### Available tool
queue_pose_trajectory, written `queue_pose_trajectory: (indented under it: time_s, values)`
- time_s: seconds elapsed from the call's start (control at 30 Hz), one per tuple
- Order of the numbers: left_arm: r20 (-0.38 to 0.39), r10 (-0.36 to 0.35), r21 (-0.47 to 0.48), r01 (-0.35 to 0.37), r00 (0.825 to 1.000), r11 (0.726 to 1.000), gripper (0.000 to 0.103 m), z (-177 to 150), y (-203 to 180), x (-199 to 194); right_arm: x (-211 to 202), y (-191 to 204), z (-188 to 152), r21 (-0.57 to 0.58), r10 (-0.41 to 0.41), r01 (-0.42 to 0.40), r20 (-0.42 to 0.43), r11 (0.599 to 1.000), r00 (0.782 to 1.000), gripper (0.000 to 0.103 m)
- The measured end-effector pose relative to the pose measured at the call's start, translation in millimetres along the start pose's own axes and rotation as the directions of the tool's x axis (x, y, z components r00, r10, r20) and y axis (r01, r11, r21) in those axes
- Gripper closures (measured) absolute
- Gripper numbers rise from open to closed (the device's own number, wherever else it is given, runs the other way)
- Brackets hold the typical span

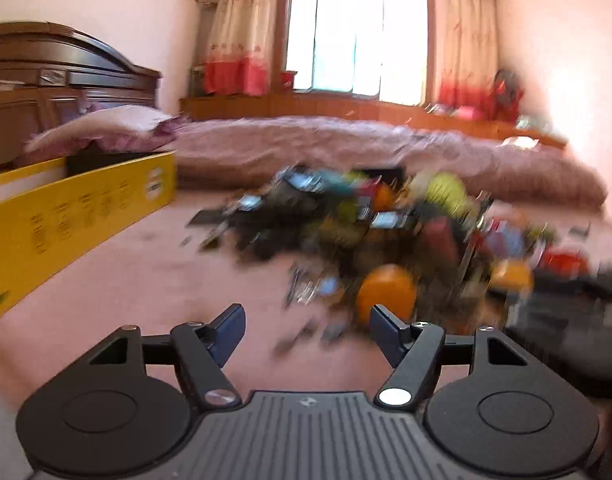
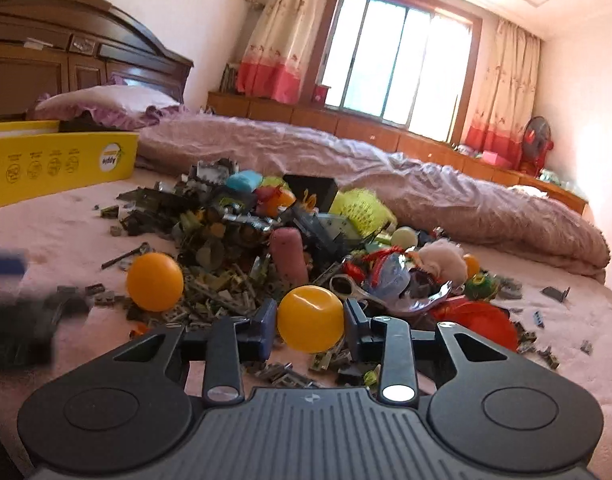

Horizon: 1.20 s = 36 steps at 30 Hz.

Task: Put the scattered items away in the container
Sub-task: 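Grasp the yellow ball with the right tool while the left tool grasps the orange ball, then carry both balls to the yellow box and open both tools to drop them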

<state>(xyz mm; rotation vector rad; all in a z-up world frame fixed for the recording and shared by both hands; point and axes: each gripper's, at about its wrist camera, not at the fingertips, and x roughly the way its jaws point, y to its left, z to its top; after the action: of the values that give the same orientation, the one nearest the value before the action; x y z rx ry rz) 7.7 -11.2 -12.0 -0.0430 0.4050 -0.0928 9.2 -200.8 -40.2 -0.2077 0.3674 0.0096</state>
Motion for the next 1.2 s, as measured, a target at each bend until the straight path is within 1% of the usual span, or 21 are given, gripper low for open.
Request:
queue_pose_trajectory:
  time_s: [0.03, 0.07, 0.1, 0.13, 0.2, 0.23, 0.27, 0.3, 0.37, 0.47, 0.53, 0.57, 0.63, 0.7, 0.83, 0.87, 0.93, 0.97, 1.07, 1.13, 1.2]
  values:
    - [-0.008, -0.085, 0.002, 0.085, 0.996, 0.996, 0.032, 7.7, 0.7, 9.2, -0.4, -1.7, -0.4, 0.009, 0.005, -0.005, -0.007, 1.000, 1.000, 0.069]
    - [-0.024, -0.139, 0.016, 0.139, 0.990, 0.990, 0.031, 11.9, -1.0, 17.8, 0.1, -4.5, -1.1, 0.029, 0.007, -0.006, -0.017, 1.000, 1.000, 0.069]
    - [-0.064, -0.164, 0.050, 0.168, 0.984, 0.985, 0.032, 13.8, -5.0, 26.9, 0.7, -7.3, -1.2, 0.042, 0.002, 0.000, -0.026, 0.999, 1.000, 0.069]
    - [-0.110, -0.165, 0.077, 0.174, 0.980, 0.982, 0.033, 12.1, -9.9, 37.7, 1.1, -9.4, -1.8, 0.049, -0.007, 0.008, -0.031, 0.999, 1.000, 0.069]
    - [-0.161, -0.158, 0.054, 0.168, 0.974, 0.984, 0.040, 6.0, -12.4, 52.8, 0.7, -13.5, -1.3, 0.069, -0.007, 0.010, -0.035, 0.998, 0.999, 0.068]
    - [-0.158, -0.155, 0.031, 0.162, 0.975, 0.986, 0.041, 4.7, -11.3, 56.7, 0.3, -14.1, -1.1, 0.079, -0.004, 0.007, -0.033, 0.997, 0.999, 0.068]
    - [-0.145, -0.151, 0.029, 0.157, 0.978, 0.987, 0.047, 5.1, -11.1, 57.5, -0.5, -13.7, -1.0, 0.077, -0.004, 0.006, -0.029, 0.997, 1.000, 0.068]
    - [-0.127, -0.147, 0.042, 0.153, 0.981, 0.987, 0.054, 7.4, -12.4, 57.4, -1.1, -11.9, -0.7, 0.067, -0.002, 0.004, -0.024, 0.998, 1.000, 0.068]
    - [-0.083, -0.132, 0.058, 0.137, 0.988, 0.989, 0.060, 10.9, -14.0, 55.9, -2.8, -9.2, -1.2, 0.050, 0.003, -0.002, -0.019, 0.999, 1.000, 0.067]
    - [-0.085, -0.123, 0.084, 0.130, 0.989, 0.988, 0.060, 10.5, -16.1, 58.1, -2.1, -7.5, -1.4, 0.031, 0.002, -0.001, -0.024, 1.000, 1.000, 0.067]
    - [-0.072, -0.107, 0.123, 0.115, 0.992, 0.986, 0.059, 10.5, -19.8, 59.7, -1.5, -7.6, -1.4, 0.035, 0.008, -0.007, -0.031, 0.999, 0.999, 0.067]
    - [-0.073, -0.109, 0.137, 0.118, 0.991, 0.984, 0.061, 9.8, -21.8, 60.1, -1.6, -7.4, -1.4, 0.034, 0.009, -0.008, -0.032, 0.999, 0.999, 0.067]
    - [-0.086, -0.120, 0.129, 0.130, 0.989, 0.983, 0.061, 6.0, -22.6, 61.0, -2.1, -7.0, -1.3, 0.031, 0.006, -0.006, -0.028, 1.000, 1.000, 0.067]
    - [-0.079, -0.125, 0.109, 0.133, 0.989, 0.985, 0.062, 4.7, -20.0, 60.7, -2.6, -7.0, -1.1, 0.031, 0.004, -0.003, -0.024, 1.000, 1.000, 0.067]
    - [-0.016, -0.123, 0.076, 0.124, 0.992, 0.989, 0.062, 10.6, -13.2, 49.5, -4.7, -7.6, -0.8, 0.033, -0.001, 0.001, -0.013, 0.999, 1.000, 0.067]
    - [0.007, -0.129, 0.048, 0.129, 0.992, 0.991, 0.062, 15.3, -8.1, 44.6, -5.5, -7.5, -0.8, 0.032, -0.002, 0.003, -0.010, 0.999, 1.000, 0.067]
    - [0.071, -0.124, 0.020, 0.122, 0.990, 0.992, 0.062, 28.0, 4.1, 28.1, -7.6, -8.2, -1.3, 0.035, 0.001, 0.000, -0.009, 0.999, 1.000, 0.067]
    - [0.126, -0.112, 0.023, 0.110, 0.986, 0.994, 0.062, 36.8, 12.5, 14.2, -9.3, -8.4, -1.8, 0.037, 0.005, -0.005, -0.010, 0.999, 1.000, 0.067]
    - [0.233, -0.056, 0.012, 0.054, 0.971, 0.998, 0.062, 55.6, 42.8, -17.5, -13.8, -6.1, -3.3, 0.027, 0.021, -0.020, -0.003, 0.999, 1.000, 0.067]
    - [0.245, -0.009, -0.006, 0.011, 0.970, 1.000, 0.062, 65.1, 66.7, -30.0, -17.2, -2.4, -1.2, 0.029, 0.031, -0.031, 0.009, 0.999, 0.999, 0.067]
    - [0.258, 0.049, -0.007, -0.049, 0.965, 0.999, 0.062, 77.8, 96.4, -42.2, -23.5, 3.8, 2.2, 0.025, 0.060, -0.060, 0.027, 0.998, 0.998, 0.066]
